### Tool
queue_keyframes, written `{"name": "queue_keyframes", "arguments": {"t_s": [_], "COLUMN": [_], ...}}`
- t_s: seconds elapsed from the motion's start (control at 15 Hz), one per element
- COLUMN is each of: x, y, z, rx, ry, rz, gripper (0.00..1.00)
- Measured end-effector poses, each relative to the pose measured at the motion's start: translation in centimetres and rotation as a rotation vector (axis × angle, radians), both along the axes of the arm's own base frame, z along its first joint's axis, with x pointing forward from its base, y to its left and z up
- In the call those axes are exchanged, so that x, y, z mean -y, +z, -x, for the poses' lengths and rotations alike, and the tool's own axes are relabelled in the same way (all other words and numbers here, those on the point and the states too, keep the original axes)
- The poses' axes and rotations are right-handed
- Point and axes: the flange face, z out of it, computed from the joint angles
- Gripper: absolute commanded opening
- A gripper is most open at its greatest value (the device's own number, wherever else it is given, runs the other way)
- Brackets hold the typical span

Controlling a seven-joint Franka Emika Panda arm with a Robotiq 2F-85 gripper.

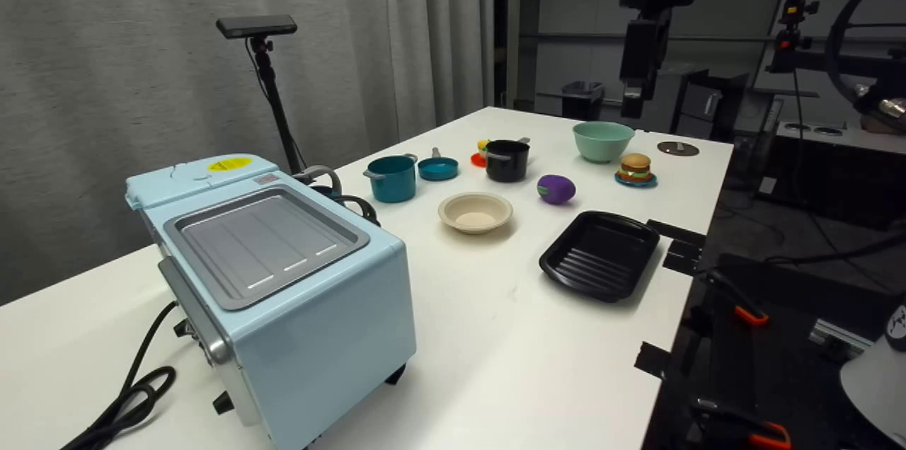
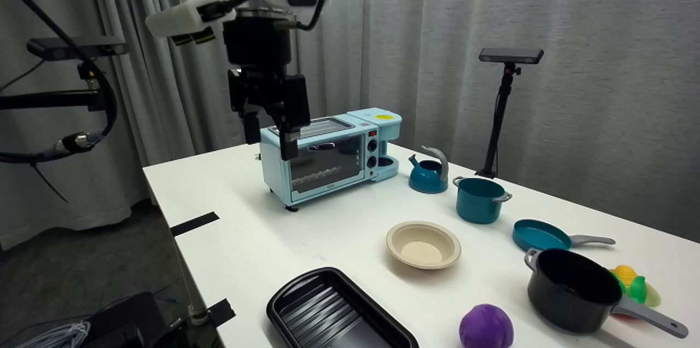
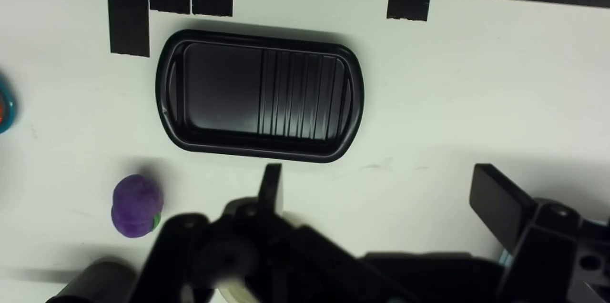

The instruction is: Put the purple plush toy on the white bowl

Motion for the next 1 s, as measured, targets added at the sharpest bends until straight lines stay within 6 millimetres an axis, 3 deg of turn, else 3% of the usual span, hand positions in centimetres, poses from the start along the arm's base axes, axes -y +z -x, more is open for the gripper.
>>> {"name": "queue_keyframes", "arguments": {"t_s": [0.4,0.73,1.0], "x": [1.0,5.8,9.7], "y": [0.2,0.4,-1.6], "z": [-0.6,-3.5,-7.0], "rx": [0.006,0.034,0.047], "ry": [-0.009,-0.05,-0.083], "rz": [-0.003,-0.017,-0.023], "gripper": [1.0,1.0,1.0]}}
